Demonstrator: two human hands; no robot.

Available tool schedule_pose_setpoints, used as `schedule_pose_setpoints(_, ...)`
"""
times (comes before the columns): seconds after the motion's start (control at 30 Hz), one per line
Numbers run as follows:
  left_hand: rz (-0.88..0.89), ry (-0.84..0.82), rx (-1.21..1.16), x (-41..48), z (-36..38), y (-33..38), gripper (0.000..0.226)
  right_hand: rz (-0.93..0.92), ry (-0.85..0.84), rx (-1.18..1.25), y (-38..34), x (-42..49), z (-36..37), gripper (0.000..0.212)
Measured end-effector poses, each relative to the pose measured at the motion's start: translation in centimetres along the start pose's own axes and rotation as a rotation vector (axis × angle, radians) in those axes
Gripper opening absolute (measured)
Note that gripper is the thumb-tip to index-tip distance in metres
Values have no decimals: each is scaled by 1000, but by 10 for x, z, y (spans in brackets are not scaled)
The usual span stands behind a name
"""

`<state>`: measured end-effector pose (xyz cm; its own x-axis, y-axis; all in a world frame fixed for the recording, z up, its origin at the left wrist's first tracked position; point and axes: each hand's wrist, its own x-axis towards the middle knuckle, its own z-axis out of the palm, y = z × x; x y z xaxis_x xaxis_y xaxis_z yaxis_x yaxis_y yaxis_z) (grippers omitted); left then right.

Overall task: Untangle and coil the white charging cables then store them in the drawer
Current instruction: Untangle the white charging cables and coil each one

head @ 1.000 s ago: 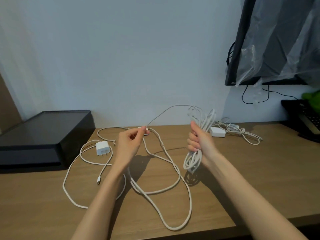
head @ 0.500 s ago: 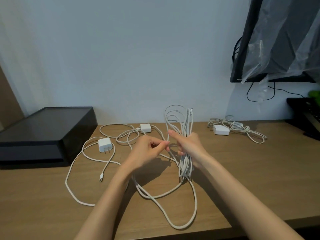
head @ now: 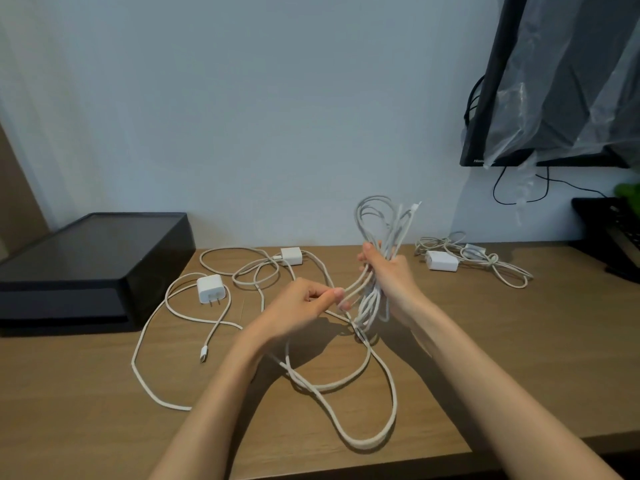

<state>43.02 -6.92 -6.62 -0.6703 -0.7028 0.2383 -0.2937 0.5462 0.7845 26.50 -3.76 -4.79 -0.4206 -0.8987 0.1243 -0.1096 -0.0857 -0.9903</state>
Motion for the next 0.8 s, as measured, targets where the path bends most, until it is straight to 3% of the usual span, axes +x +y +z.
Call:
schedule_pose_setpoints(0.1, 2, -27, -56, 0, -2, 0, 36, 12, -55, 258, -3, -1, -7, 40)
schedule_pose_setpoints(0.2, 10, 14, -118, 1, -6, 1, 32, 24, 21, 368, -6, -3, -11, 42)
schedule_pose_setpoints(0.37, -45, 121, -144, 3, -12, -1, 20, 25, 93, 615, -11, 2, -23, 25)
schedule_pose_setpoints(0.6, -162, 369, -129, 4, -29, -22, 25, 5, -60, 414, -12, -2, -36, 22)
schedule_pose_setpoints(0.8, -201, 590, -47, 2, -40, -35, 26, 86, -245, 45, -4, -4, -51, 22)
